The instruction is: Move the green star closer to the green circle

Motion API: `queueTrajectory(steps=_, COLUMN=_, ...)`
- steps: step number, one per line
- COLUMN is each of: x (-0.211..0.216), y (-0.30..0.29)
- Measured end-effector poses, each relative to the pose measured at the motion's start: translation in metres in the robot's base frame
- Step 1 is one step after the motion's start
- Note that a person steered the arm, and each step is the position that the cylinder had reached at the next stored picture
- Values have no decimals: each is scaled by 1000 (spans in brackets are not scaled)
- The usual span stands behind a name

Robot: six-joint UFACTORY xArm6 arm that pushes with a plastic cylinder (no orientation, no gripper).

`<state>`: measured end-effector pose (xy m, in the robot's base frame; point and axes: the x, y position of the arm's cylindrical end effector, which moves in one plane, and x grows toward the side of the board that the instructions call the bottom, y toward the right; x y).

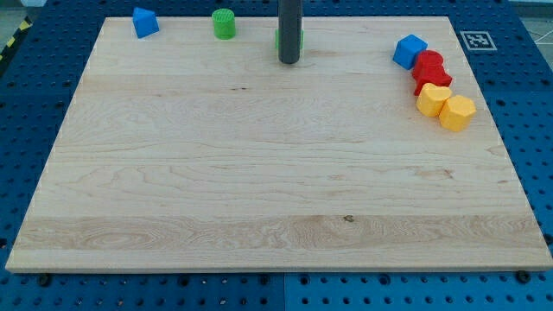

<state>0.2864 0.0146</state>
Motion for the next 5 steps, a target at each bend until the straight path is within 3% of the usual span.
queueTrajectory(steps=3, x=-27, y=39)
queueTrajectory(steps=5, x=-46, y=-11)
